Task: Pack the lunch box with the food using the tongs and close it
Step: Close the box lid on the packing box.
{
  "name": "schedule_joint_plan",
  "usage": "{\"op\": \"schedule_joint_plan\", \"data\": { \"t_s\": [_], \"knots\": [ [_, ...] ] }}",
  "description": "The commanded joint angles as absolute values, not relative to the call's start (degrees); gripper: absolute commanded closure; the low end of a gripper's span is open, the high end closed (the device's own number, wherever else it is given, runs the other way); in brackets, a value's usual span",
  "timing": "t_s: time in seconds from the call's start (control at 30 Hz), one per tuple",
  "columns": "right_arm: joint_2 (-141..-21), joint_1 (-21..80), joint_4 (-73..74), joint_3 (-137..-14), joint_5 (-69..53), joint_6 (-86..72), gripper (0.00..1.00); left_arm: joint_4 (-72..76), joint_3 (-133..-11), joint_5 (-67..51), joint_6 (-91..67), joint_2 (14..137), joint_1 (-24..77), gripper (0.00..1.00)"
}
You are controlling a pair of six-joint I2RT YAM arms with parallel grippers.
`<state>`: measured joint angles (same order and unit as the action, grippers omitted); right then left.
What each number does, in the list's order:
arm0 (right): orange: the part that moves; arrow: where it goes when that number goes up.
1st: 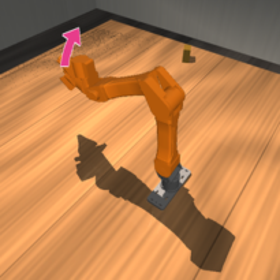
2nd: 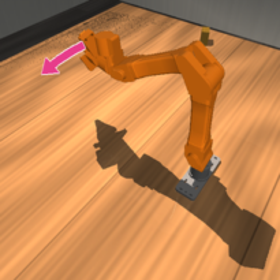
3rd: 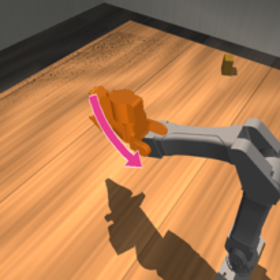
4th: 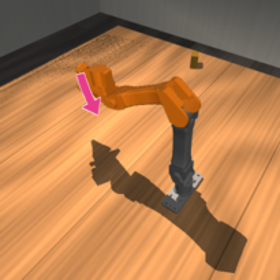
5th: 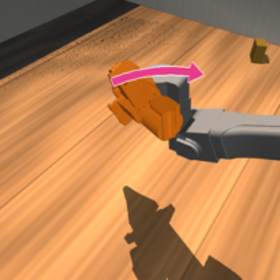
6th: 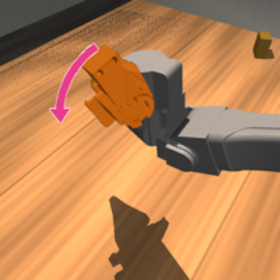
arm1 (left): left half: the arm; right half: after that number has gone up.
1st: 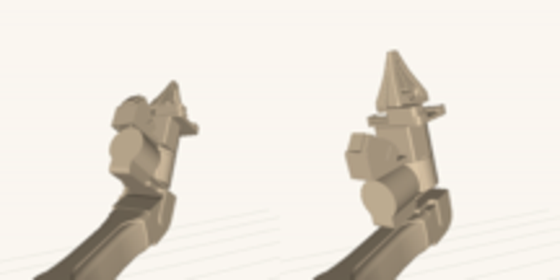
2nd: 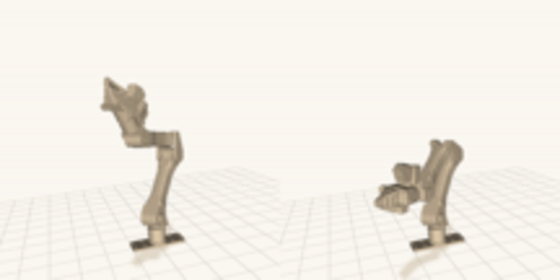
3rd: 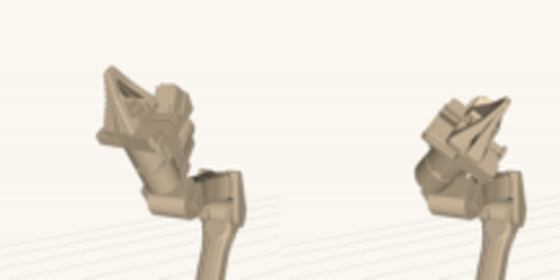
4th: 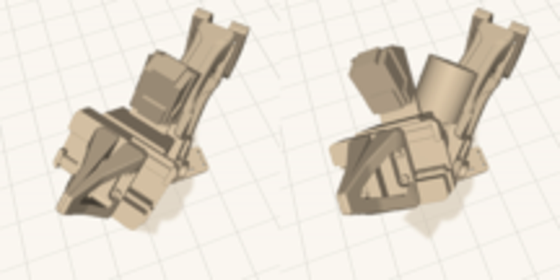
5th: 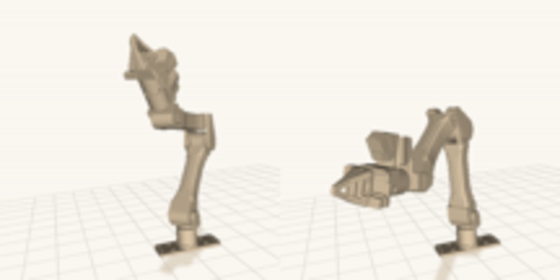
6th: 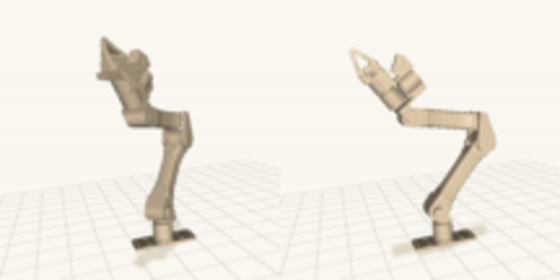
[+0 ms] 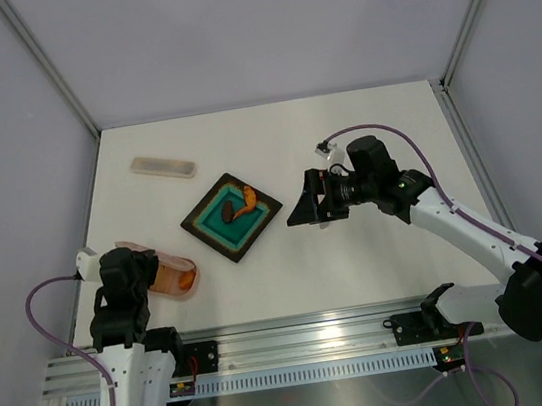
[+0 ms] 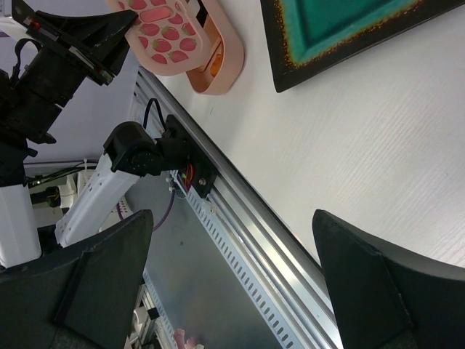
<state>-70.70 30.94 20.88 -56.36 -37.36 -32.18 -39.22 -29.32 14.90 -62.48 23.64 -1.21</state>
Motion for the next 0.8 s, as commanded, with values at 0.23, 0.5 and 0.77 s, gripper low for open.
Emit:
{"op": "schedule_joint_plan", "data": {
  "t_s": [0.23, 0.5, 0.77],
  "knots": [
    [-70.2, 30.3, 19.9, -57.8, -38.4, -32.9, 0.02, -33.2, -29.5, 10.9, -67.5, 29.0, -2.8, 1.0],
    [-70.5, 30.3, 20.1, -57.5, -38.2, -32.3, 0.02, -29.5, -26.9, 6.3, -66.7, 30.5, -6.5, 1.0],
    [-71.6, 29.9, 21.5, -58.5, -37.7, -30.6, 0.02, -29.4, -24.5, 4.8, -67.1, 30.0, -8.7, 1.0]
  ]
}}
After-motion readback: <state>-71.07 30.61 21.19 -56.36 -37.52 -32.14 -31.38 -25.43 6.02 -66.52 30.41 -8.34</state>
